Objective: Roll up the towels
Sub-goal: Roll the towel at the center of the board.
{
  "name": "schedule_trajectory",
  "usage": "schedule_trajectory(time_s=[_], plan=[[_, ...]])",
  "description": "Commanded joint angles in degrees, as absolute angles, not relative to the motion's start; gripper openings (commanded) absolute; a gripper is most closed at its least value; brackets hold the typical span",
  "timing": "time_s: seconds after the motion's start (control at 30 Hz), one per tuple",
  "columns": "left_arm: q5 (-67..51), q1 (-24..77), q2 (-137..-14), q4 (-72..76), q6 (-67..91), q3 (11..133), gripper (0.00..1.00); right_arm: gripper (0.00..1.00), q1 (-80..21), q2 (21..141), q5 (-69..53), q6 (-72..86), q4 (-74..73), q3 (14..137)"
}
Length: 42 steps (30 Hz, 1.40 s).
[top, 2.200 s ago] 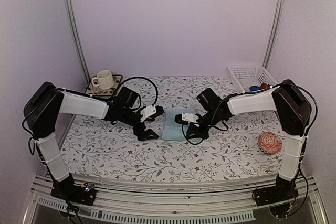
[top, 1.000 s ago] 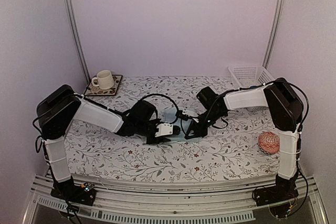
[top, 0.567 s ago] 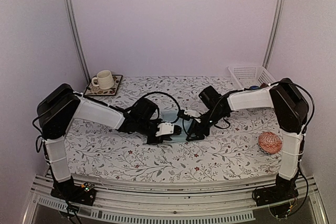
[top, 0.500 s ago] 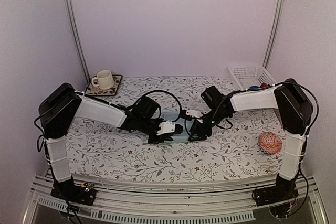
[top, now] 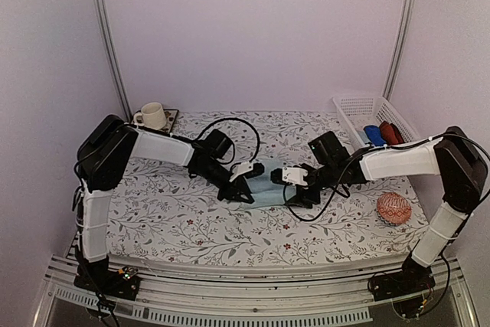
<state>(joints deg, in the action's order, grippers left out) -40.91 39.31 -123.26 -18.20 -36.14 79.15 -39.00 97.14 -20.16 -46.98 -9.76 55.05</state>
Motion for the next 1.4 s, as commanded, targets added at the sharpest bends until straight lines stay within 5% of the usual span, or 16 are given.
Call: schedule_trajectory(time_s=[0.0,1.37], plan=[[-43.49,36.45,-126.32,-26.11,-31.12,80.66,0.0,0.7,-39.78,95.18,-15.93,-52.17,-1.15,52.41],[-48.62,29.53,-141.15,-37.53,-18.03,95.6,0.0,0.62,-43.98,101.77,-14.64,-62.11,12.68,49.61]])
